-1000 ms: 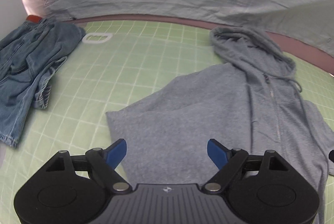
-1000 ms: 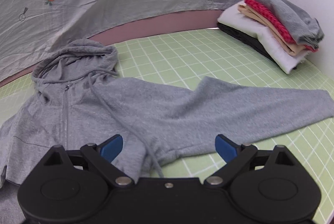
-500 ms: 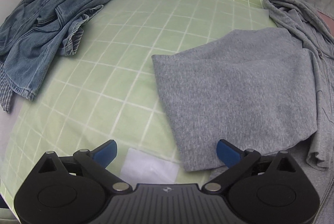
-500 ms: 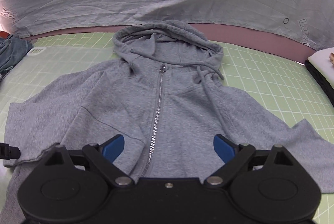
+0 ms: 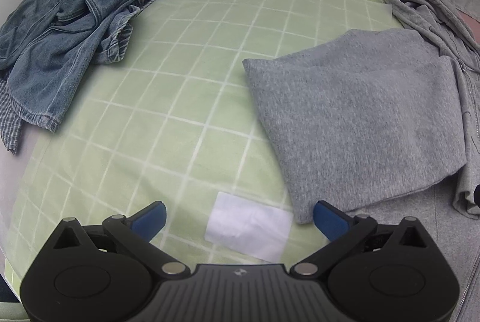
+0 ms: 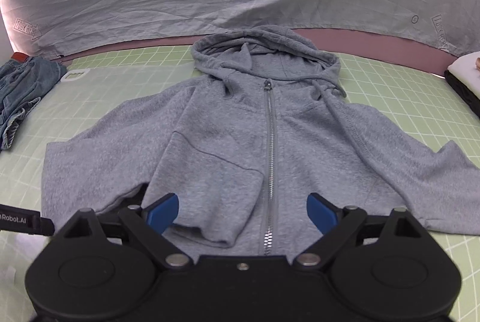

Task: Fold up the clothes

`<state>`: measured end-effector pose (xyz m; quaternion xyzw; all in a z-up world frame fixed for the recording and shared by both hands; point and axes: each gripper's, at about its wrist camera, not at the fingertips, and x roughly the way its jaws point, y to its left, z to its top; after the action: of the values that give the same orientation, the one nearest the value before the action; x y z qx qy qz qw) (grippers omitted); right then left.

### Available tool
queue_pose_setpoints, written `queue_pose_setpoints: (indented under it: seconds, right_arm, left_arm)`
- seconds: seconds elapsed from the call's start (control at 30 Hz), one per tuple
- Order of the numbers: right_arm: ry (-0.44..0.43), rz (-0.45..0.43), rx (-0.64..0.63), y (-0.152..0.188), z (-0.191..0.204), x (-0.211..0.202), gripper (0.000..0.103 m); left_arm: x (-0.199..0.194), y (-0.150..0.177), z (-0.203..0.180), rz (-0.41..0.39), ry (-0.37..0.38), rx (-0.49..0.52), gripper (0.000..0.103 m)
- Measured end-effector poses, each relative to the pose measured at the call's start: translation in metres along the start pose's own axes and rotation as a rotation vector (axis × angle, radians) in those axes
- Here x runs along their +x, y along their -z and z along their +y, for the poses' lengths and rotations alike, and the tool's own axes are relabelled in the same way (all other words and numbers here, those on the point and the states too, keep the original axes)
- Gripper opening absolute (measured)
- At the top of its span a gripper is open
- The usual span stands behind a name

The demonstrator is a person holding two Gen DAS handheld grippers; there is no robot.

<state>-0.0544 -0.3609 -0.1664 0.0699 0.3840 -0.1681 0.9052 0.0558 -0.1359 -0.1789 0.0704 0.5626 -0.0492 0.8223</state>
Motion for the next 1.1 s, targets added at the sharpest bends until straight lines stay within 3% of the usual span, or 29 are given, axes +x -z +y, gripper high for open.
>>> queue_pose_setpoints:
  seconds: [0.27, 0.47, 0.57, 0.67, 0.7, 0.73, 0.93, 1.1]
  right_arm:
    - [-0.014, 0.0, -0.103, 0.004, 0.031, -0.001, 0.091]
    - [0.011, 0.021, -0.198, 0.005, 0.041, 0.011, 0.086]
    - [-0.002, 0.031, -0.209, 0.004, 0.04, 0.014, 0.076]
    - [-0.024, 0.054, -0.223, 0.005, 0.04, 0.017, 0.046]
    - [-0.029, 0.063, -0.227, 0.005, 0.039, 0.018, 0.029]
    - [-0.032, 0.07, -0.225, 0.005, 0.038, 0.019, 0.024]
    - [-0.095, 0.064, -0.112, -0.002, 0.012, 0.015, 0.008]
    - [-0.1, 0.024, -0.027, -0.011, -0.015, 0.004, 0.006]
  left_arm:
    - [0.007, -0.002, -0.002, 0.02, 0.024, 0.053, 0.103]
    - [0.011, -0.002, 0.002, 0.028, 0.059, 0.022, 0.103]
    - [0.011, 0.0, 0.003, 0.023, 0.06, 0.011, 0.103]
    - [0.01, 0.001, 0.003, 0.012, 0.058, 0.007, 0.103]
    - [0.009, 0.002, 0.003, 0.008, 0.058, 0.007, 0.103]
    - [0.009, 0.002, 0.003, 0.007, 0.058, 0.006, 0.103]
    - [0.009, 0.006, 0.003, -0.019, 0.061, 0.015, 0.103]
    - [0.008, 0.01, 0.003, -0.048, 0.069, 0.034, 0.103]
